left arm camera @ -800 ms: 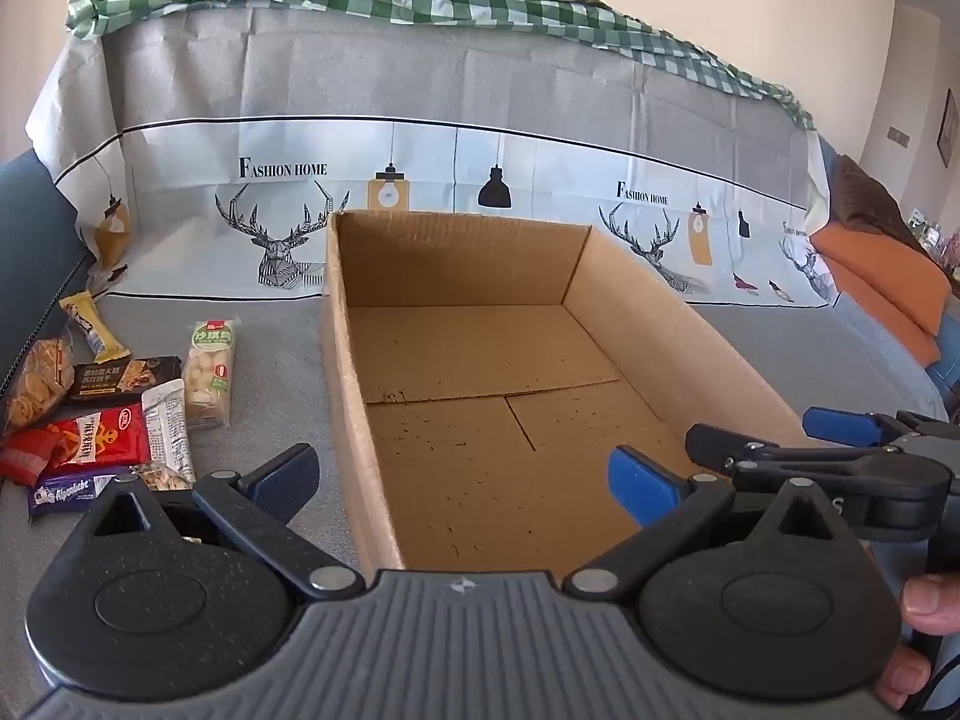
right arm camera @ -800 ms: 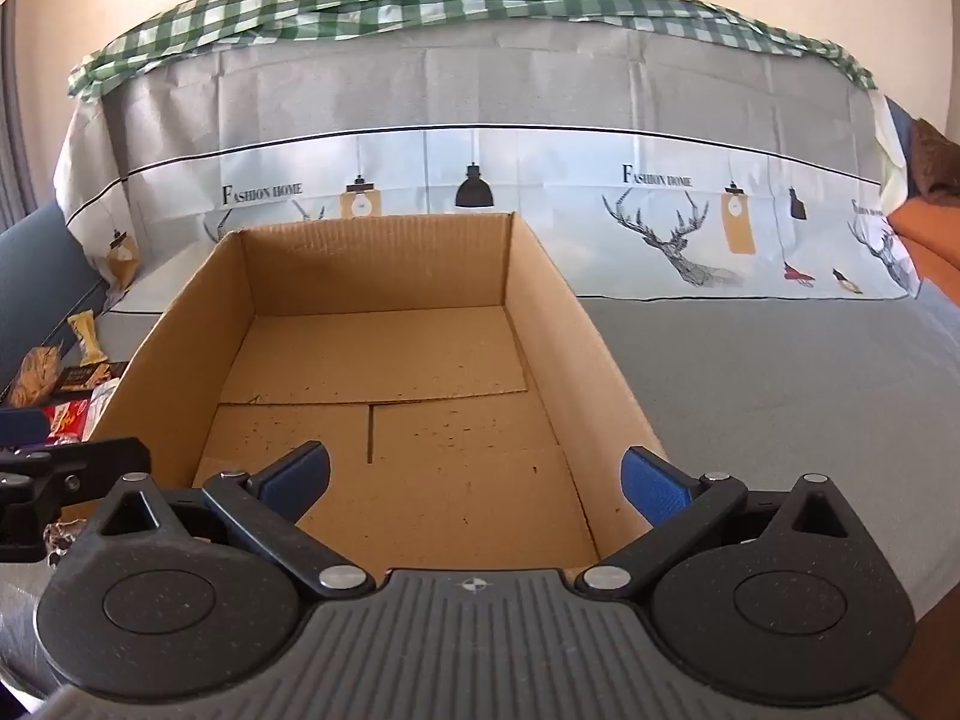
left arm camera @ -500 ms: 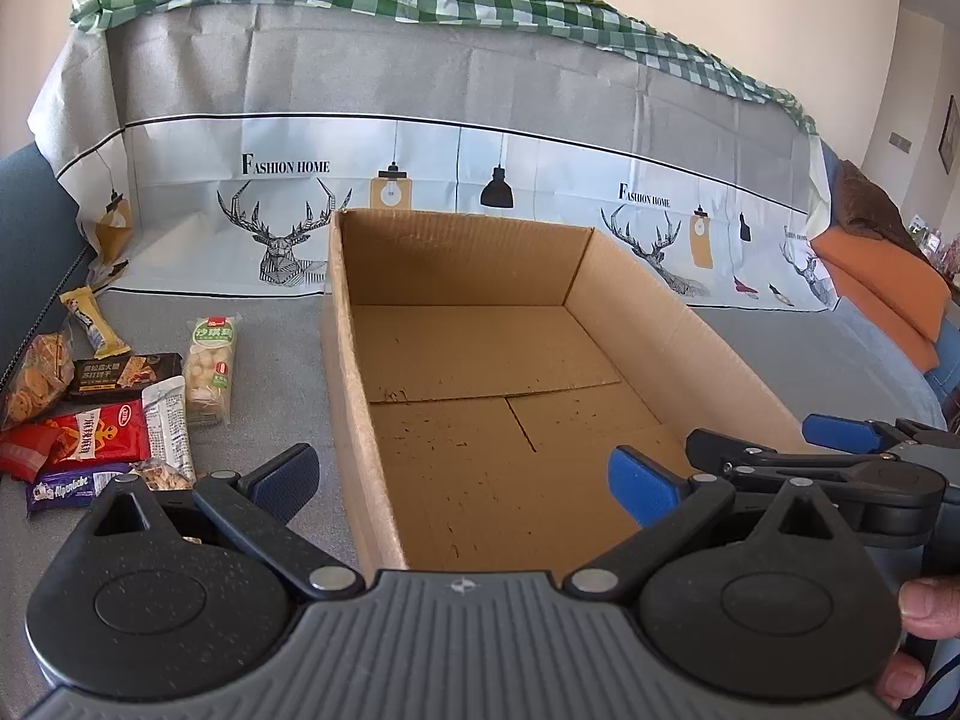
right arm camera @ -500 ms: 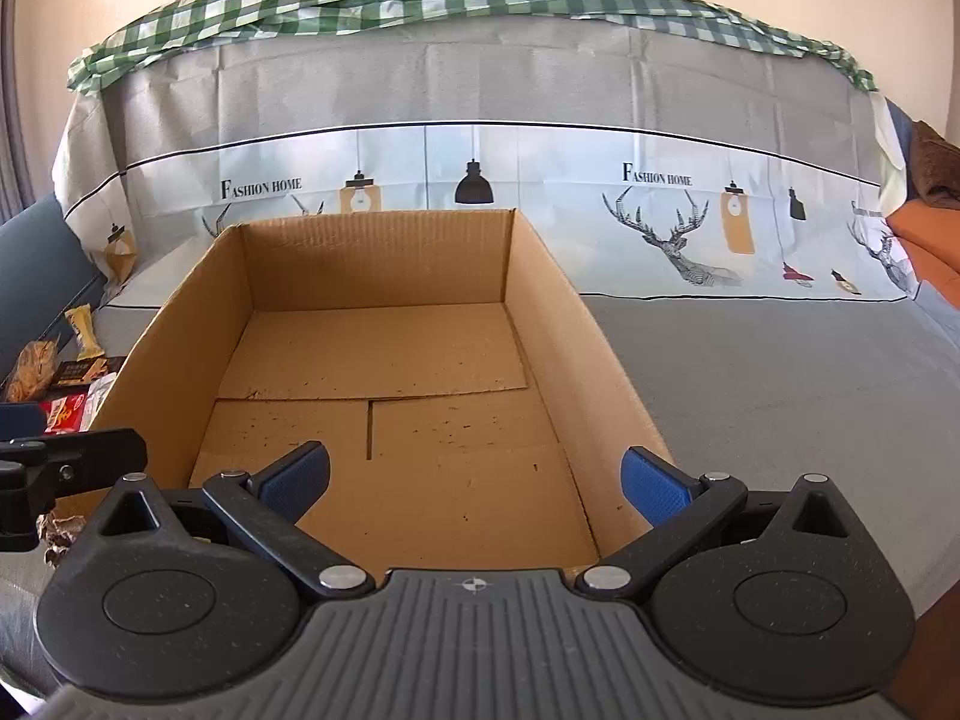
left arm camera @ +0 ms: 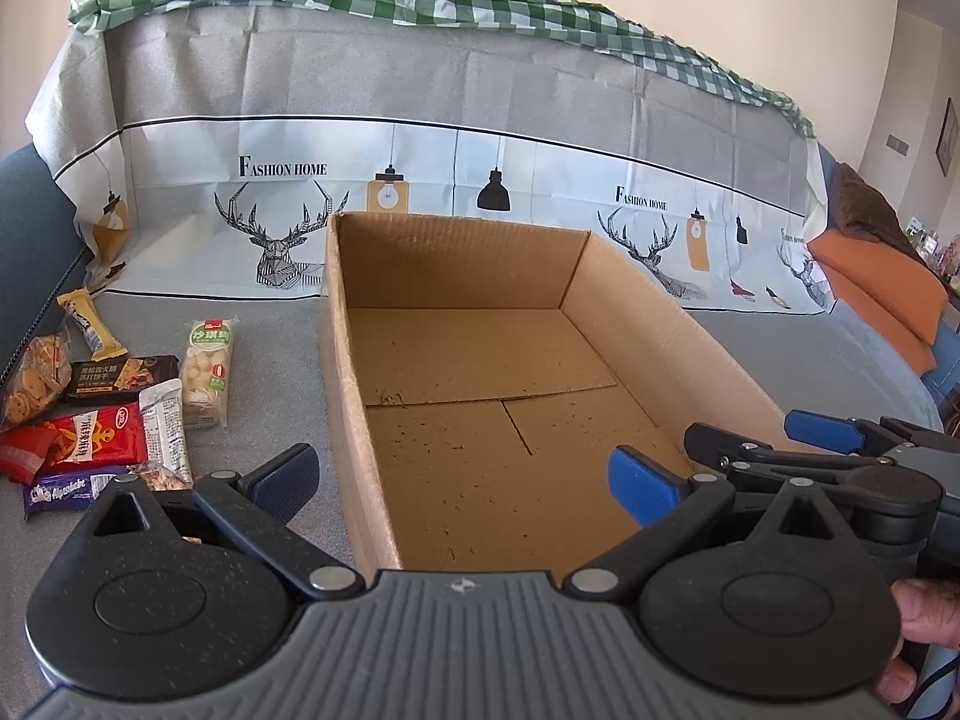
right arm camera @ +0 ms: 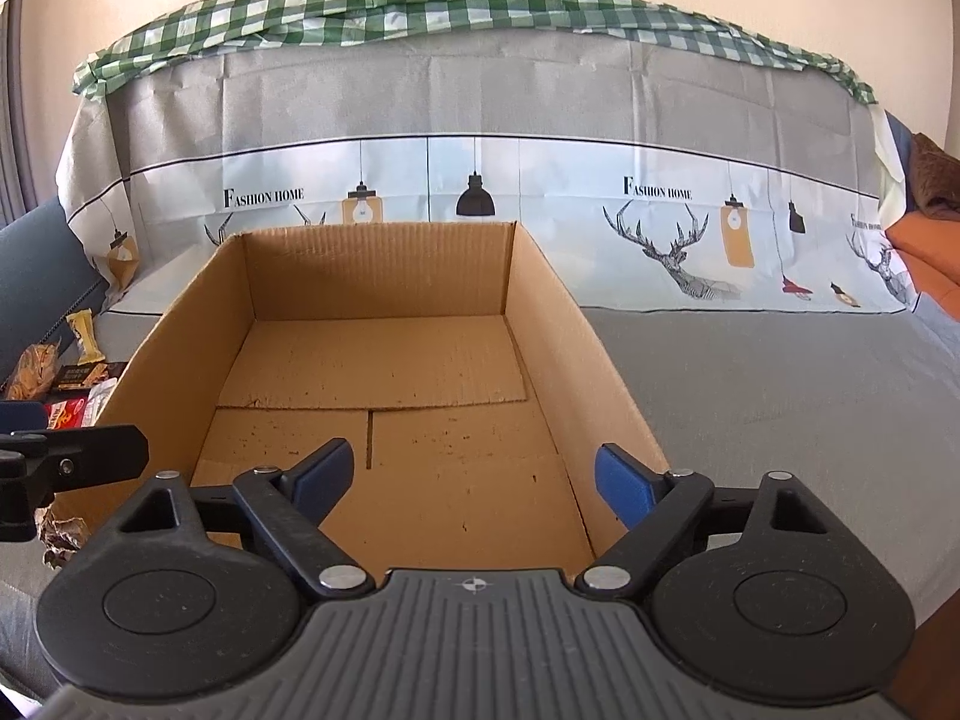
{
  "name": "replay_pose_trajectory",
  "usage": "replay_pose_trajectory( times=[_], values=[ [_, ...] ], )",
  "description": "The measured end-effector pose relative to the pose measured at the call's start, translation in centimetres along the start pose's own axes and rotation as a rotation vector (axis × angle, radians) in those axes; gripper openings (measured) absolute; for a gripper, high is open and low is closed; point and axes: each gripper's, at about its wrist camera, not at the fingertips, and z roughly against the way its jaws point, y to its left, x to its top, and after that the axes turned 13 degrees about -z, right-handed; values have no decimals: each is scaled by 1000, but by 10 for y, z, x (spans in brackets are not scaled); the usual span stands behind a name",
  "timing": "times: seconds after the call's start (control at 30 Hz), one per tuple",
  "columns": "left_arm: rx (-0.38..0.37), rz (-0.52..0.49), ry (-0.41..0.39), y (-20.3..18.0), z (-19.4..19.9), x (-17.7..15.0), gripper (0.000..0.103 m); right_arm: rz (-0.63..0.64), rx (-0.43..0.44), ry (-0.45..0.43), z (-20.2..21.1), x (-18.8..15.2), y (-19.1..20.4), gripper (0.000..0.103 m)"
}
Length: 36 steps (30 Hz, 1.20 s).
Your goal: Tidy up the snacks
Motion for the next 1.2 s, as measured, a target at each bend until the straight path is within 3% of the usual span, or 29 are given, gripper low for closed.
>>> replay_pose_trajectory(
  times=[0.4,0.57,0.67,0.73,0.77,0.83,0.93,1.1,1.2],
  values=[
    [-11,-8,-4,1,2,0,103,7,23,-37,2,-1,2,87],
    [-10,-27,-53,1,9,0,102,5,40,-54,5,0,7,86],
    [-19,-21,-69,7,15,0,92,9,55,-65,7,1,15,82],
    [-23,-21,-62,14,17,0,78,22,69,-81,9,1,23,79],
    [-34,-6,-51,19,17,1,74,32,73,-88,10,1,28,76],
    [-67,13,7,33,15,7,54,39,91,-104,13,1,38,70],
    [-77,-53,50,54,17,16,41,43,131,-114,16,2,55,57],
    [-82,-206,36,99,31,16,40,49,214,-119,23,0,90,57],
    [-88,-219,26,128,37,-5,40,67,273,-117,25,-4,113,57]
  ],
)
